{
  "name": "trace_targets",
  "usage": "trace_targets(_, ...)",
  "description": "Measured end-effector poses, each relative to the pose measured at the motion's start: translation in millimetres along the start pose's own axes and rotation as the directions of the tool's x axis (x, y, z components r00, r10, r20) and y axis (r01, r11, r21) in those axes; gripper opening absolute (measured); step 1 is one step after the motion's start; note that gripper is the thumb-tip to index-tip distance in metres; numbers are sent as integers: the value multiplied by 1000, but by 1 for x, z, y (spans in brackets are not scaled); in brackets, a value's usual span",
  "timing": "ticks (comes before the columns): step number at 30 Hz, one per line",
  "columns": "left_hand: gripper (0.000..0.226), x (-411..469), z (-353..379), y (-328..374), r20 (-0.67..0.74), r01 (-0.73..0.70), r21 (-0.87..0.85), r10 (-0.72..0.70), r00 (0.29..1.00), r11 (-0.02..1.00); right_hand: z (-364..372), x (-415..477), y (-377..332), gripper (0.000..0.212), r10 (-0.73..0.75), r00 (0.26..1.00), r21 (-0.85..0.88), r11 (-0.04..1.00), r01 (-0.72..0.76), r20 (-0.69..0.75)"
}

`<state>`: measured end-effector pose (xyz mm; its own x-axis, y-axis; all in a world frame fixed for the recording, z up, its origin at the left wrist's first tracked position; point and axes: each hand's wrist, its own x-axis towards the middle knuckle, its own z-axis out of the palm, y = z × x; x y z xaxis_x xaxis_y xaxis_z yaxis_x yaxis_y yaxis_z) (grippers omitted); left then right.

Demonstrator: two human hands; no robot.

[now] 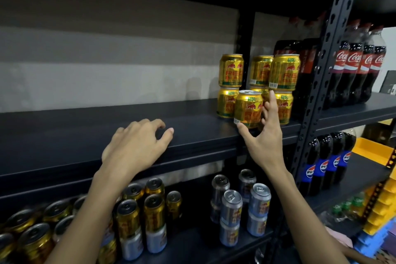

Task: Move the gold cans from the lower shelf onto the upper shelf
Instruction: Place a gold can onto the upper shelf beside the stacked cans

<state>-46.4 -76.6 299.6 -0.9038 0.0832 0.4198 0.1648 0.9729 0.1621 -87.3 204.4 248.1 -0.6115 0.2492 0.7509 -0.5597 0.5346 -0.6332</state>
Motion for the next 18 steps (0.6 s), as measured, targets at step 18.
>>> trace_targets(18,39,-29,37,7,-461,-96,165,163,872,982,12,-52,3,77,82,987,179,982,-57,-137)
